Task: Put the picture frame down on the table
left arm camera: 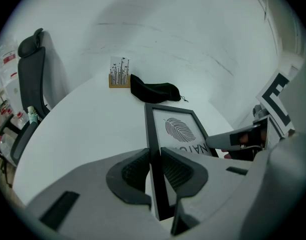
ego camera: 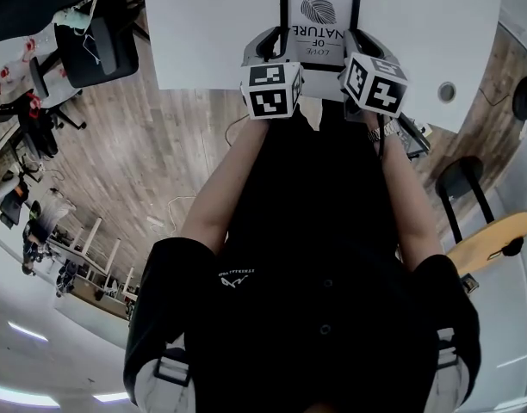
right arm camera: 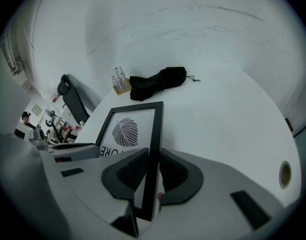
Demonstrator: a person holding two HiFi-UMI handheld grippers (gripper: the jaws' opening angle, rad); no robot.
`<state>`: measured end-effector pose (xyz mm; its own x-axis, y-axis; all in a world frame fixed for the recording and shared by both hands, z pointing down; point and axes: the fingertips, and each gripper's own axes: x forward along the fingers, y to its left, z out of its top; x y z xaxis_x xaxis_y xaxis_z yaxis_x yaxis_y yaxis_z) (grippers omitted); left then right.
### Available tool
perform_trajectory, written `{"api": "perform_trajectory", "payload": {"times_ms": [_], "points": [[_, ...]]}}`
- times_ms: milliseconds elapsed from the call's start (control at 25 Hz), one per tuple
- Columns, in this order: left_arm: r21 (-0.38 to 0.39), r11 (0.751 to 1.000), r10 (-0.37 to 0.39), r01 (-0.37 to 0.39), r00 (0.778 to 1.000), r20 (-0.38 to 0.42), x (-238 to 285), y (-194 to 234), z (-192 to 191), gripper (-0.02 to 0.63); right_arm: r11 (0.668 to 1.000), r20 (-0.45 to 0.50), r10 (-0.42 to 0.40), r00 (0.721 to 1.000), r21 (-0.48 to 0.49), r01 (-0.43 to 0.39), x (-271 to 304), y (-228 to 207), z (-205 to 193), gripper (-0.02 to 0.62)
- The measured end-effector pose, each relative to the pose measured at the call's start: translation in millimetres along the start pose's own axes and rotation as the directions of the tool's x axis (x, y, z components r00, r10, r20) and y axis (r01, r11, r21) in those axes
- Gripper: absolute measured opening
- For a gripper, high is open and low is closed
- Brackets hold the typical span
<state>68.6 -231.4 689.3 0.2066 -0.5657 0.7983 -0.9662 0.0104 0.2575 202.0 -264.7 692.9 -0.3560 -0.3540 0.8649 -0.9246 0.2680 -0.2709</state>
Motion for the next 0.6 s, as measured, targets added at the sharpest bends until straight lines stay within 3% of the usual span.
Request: {"api": "perform_trajectory", "payload": {"times_ms": [600], "points": [[0.005,1.000,0.030,-0.030,0.997,-0.076,32,4,-24,0.074,1.000,-0.075,0.002,0.997,0.007,-0.002,29,-14,-18,0.069]]}}
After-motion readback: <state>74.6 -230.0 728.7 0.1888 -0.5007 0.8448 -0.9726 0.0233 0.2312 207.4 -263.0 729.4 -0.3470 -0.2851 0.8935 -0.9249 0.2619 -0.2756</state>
